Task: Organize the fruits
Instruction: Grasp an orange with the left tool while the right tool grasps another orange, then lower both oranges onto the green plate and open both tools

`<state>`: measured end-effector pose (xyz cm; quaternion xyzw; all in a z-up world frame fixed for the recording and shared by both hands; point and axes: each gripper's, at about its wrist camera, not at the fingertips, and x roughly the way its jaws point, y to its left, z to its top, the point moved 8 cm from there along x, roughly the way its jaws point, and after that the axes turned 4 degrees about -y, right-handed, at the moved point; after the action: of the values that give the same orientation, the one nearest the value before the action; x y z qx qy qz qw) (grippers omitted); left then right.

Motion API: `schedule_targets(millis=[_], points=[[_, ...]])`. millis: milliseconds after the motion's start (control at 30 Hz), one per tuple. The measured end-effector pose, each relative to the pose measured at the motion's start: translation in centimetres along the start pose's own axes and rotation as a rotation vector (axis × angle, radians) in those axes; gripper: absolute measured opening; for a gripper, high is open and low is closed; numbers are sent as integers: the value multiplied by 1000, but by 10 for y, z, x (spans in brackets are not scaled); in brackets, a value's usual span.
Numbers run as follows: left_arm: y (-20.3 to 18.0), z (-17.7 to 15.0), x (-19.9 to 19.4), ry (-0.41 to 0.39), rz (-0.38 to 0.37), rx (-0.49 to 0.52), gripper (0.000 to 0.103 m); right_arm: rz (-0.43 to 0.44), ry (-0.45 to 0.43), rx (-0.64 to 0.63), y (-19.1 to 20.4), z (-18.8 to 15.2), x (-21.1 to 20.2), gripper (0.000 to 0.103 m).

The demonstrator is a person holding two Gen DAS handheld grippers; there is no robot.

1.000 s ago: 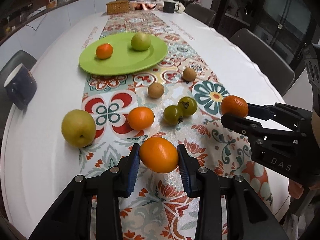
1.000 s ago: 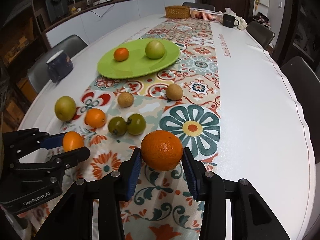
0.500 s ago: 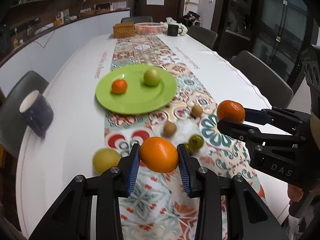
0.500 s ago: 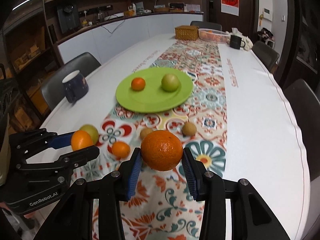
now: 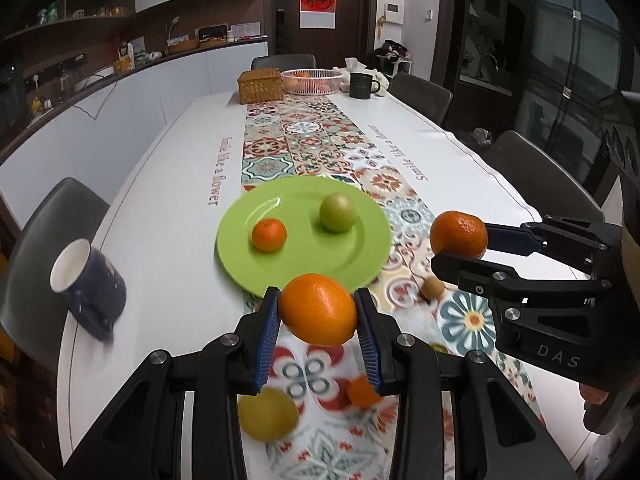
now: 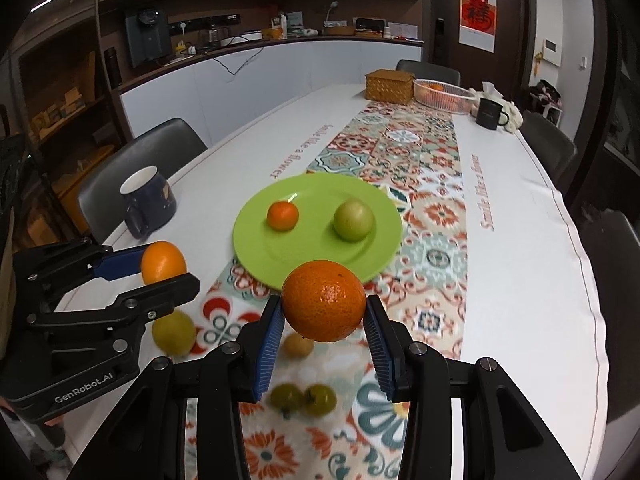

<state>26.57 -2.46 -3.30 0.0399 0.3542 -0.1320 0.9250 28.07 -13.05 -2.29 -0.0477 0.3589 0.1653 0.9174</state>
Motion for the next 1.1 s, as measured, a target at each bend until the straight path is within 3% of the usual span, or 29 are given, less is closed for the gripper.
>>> schedule_targets(millis=[367,700,1100], points=[[30,39,43,10,15,4,37,3,4,-27,-6,54,49,42],[51,67,92,41,-20,-7,37,13,35,-35,-13,80,108,42],[67,63,151,131,-19,-31,37,43,90,1,-23,86,164,42]])
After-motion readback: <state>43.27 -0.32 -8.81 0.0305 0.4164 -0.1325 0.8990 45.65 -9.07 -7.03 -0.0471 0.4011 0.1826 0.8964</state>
